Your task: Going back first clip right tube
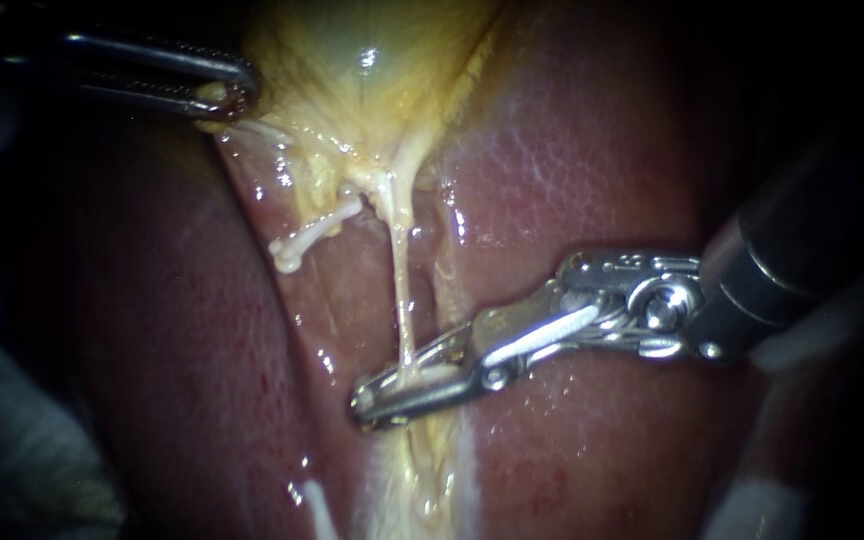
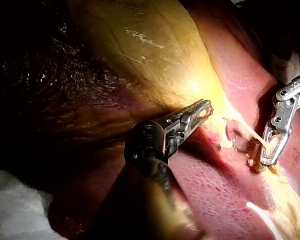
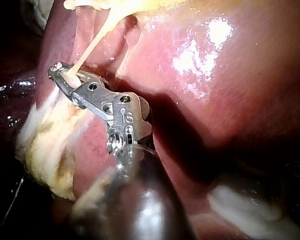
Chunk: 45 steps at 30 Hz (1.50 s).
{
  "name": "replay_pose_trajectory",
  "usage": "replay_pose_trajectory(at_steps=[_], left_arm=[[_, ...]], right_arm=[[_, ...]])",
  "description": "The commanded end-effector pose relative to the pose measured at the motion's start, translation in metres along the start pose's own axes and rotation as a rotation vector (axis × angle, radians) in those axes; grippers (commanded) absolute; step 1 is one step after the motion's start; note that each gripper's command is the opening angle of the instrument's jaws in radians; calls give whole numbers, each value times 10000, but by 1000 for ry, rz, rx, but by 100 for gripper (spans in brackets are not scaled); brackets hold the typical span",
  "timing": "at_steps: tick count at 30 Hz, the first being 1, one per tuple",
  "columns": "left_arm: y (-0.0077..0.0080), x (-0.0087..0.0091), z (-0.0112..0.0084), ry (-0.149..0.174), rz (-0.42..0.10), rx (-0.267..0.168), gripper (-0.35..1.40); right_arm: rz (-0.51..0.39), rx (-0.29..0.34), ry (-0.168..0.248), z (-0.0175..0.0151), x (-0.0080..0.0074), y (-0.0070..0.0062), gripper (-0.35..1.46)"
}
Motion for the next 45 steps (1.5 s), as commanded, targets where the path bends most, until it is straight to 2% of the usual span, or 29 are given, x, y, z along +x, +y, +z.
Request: replay_pose_trajectory(at_steps=[1,4,7,11,16,22,27,32,37,41,45], left_arm=[[0,0,0,0,0,0,-35],[0,0,0,0,0,0,-35],[0,0,0,0,0,0,-35],[0,-1,0,0,1,0,-35],[0,-1,0,0,1,1,-35],[0,-1,0,0,1,0,-35],[0,-1,0,0,1,0,-35],[0,-2,-2,0,1,0,-35],[0,-2,-2,0,1,0,-35],[0,-2,-3,0,1,-1,-35],[0,-2,-3,0,1,-1,-35]], right_arm=[[-6,0,0,1,0,0,-35],[10,-8,2,4,-3,3,2],[24,-17,8,9,-8,10,29],[18,-41,9,13,-18,21,40],[15,-71,20,10,-25,33,44],[18,-97,32,3,-25,40,45],[16,-91,29,0,-29,29,46],[-7,-48,10,-2,-29,10,48],[-9,-8,-6,0,-30,-3,48],[-11,-4,-9,2,-31,-6,49],[-22,-5,-9,1,-31,-1,49]])
